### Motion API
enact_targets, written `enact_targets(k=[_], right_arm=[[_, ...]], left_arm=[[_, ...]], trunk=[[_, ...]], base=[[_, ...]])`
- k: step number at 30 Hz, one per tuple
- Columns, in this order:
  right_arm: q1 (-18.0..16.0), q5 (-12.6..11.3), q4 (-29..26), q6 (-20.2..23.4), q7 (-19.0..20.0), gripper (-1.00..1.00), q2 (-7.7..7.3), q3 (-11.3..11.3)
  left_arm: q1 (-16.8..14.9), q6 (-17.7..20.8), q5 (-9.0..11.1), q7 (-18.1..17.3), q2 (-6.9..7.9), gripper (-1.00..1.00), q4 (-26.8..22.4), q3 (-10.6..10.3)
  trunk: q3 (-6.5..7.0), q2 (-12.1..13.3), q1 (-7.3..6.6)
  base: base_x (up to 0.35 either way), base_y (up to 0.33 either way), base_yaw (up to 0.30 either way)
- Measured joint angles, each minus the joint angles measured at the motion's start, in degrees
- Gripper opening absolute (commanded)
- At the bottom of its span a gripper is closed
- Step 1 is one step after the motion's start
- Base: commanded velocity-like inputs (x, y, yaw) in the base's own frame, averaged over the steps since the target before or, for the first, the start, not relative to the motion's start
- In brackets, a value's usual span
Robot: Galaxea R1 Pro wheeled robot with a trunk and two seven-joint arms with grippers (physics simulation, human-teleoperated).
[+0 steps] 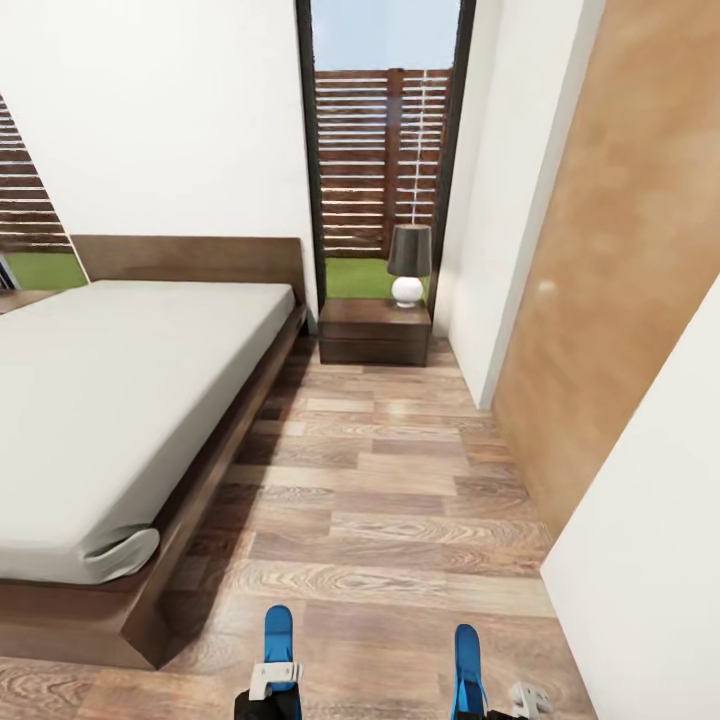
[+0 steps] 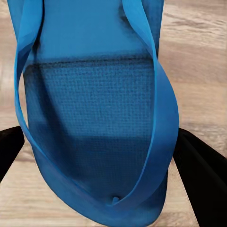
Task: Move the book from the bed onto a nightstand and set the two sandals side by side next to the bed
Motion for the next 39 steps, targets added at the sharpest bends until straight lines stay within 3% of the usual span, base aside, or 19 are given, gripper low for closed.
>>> enact_targets(k=[39], right_arm=[[0.0,0.0,0.0,0.0,0.01,-1.0,0.0,0.0]], left_arm=[[0.0,-0.03,0.0,-0.01,0.0,-1.0,0.0,0.0]], trunk=[[0.0,0.0,0.0]], base=[[0.329,-0.008,0.0]])
